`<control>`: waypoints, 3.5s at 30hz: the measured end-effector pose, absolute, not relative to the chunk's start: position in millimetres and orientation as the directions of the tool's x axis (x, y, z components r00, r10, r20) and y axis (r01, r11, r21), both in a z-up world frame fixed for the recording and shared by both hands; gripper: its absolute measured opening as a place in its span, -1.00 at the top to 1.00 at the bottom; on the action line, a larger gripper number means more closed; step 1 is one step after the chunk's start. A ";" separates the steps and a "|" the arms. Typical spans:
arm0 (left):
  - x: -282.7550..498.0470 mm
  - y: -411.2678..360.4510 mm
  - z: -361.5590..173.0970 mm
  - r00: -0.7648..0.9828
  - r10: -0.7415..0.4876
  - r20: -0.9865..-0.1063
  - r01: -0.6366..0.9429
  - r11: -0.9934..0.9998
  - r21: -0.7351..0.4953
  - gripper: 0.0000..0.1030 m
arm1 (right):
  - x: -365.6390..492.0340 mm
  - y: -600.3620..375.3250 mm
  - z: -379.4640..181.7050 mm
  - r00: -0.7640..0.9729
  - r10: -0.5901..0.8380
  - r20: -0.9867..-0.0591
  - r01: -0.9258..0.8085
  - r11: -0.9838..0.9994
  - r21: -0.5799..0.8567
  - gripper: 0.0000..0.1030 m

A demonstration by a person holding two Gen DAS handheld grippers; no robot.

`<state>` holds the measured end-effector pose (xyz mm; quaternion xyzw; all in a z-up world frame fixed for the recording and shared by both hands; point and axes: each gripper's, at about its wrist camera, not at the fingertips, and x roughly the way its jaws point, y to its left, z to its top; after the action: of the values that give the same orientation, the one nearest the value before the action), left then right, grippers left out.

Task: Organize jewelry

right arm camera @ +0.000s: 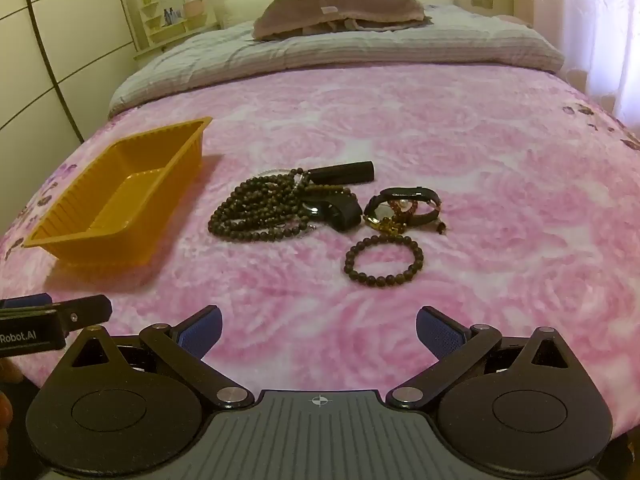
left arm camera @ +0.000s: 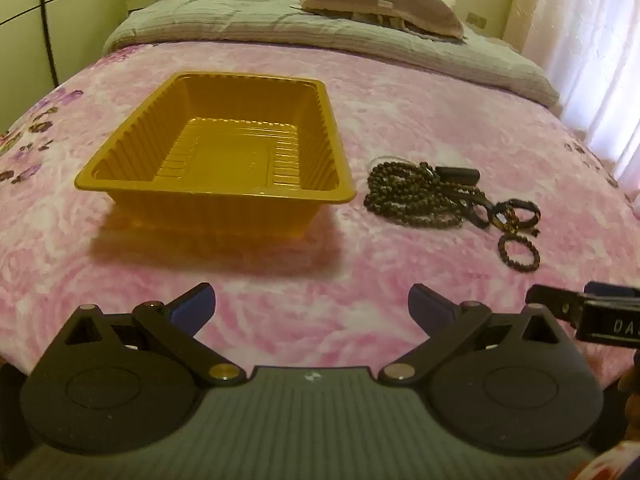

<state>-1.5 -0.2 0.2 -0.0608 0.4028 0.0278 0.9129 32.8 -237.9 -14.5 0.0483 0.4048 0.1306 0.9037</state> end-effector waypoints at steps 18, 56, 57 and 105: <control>-2.6 -2.9 -3.3 0.678 -0.055 -0.733 -0.050 0.991 -0.120 -0.97 | 30.7 -235.6 -16.5 0.633 0.281 -0.722 -0.208 0.959 0.191 -0.99; -1.1 -6.4 -5.0 0.673 -0.072 -0.736 -0.038 0.991 -0.131 -0.97 | 30.5 -233.5 -18.9 0.631 0.284 -0.722 -0.203 0.959 0.199 -0.99; -1.2 -6.5 -5.0 0.673 -0.073 -0.736 -0.037 0.991 -0.132 -0.97 | 30.6 -233.4 -18.9 0.631 0.284 -0.722 -0.203 0.959 0.200 -0.99; -2.1 46.3 8.6 0.741 -0.093 -0.665 -0.110 0.960 -0.257 -0.91 | 40.1 -226.4 -21.5 0.646 0.279 -0.710 -0.202 0.960 0.193 -0.99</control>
<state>-2.1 46.3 8.6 -0.1414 0.3599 0.0046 0.9222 40.1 -226.4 -21.5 0.0482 0.3991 0.1328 0.9060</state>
